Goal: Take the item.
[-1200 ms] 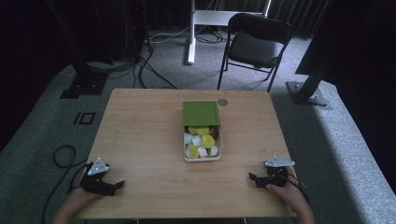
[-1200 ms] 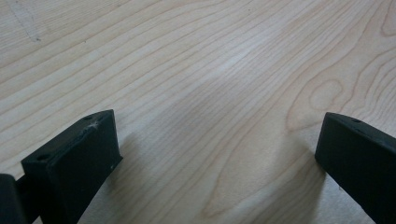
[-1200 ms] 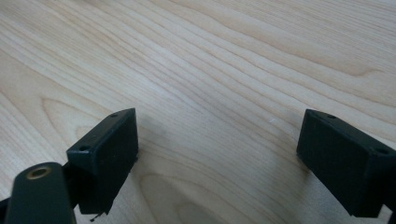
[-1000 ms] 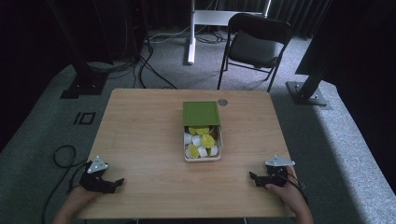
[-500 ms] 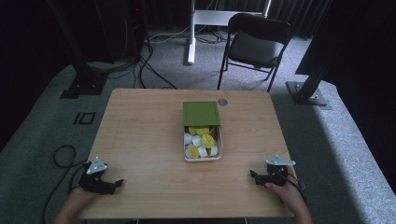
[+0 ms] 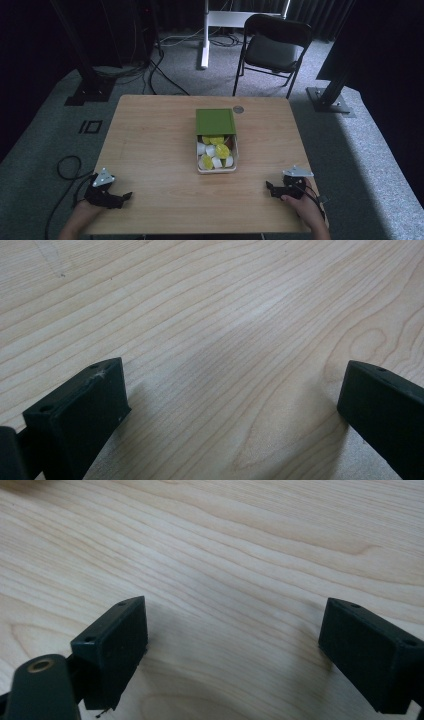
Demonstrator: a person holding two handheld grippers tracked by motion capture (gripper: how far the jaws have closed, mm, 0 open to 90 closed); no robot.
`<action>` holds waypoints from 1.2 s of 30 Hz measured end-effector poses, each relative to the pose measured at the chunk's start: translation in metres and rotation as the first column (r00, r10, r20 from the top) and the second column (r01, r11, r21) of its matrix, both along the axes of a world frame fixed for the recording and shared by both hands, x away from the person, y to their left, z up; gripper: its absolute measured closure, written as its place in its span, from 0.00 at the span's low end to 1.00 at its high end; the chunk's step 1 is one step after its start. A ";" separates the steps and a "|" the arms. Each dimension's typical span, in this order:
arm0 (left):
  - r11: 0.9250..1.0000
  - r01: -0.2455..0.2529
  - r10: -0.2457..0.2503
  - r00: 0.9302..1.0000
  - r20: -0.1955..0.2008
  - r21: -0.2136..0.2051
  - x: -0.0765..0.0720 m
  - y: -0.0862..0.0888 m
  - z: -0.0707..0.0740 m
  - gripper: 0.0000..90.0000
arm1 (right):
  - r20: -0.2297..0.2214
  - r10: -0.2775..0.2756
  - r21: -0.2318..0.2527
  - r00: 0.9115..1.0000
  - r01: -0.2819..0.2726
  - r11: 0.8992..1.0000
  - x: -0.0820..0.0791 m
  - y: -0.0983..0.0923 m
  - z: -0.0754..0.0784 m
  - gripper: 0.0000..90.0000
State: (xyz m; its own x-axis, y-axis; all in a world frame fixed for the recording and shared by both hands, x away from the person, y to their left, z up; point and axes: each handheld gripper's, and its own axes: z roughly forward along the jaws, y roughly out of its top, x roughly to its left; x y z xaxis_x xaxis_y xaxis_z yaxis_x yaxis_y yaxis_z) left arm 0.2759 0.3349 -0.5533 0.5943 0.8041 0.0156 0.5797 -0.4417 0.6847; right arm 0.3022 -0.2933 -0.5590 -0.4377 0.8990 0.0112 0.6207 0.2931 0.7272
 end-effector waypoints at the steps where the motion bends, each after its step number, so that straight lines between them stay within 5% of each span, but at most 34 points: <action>1: 1.000 0.000 0.000 1.000 0.000 0.001 0.000 0.000 0.000 0.01 | 0.002 0.005 -0.001 1.000 -0.005 1.000 0.000 0.001 0.000 0.14; 18: 1.000 0.001 -0.001 1.000 -0.001 0.002 0.000 0.000 0.000 0.01 | 0.014 -0.033 -0.010 0.999 0.033 0.999 0.007 0.011 0.021 0.16; 36: 1.000 0.001 -0.001 1.000 -0.002 0.002 0.000 0.000 0.000 0.01 | 0.084 -0.030 0.101 0.996 0.022 0.995 0.015 0.026 0.063 0.15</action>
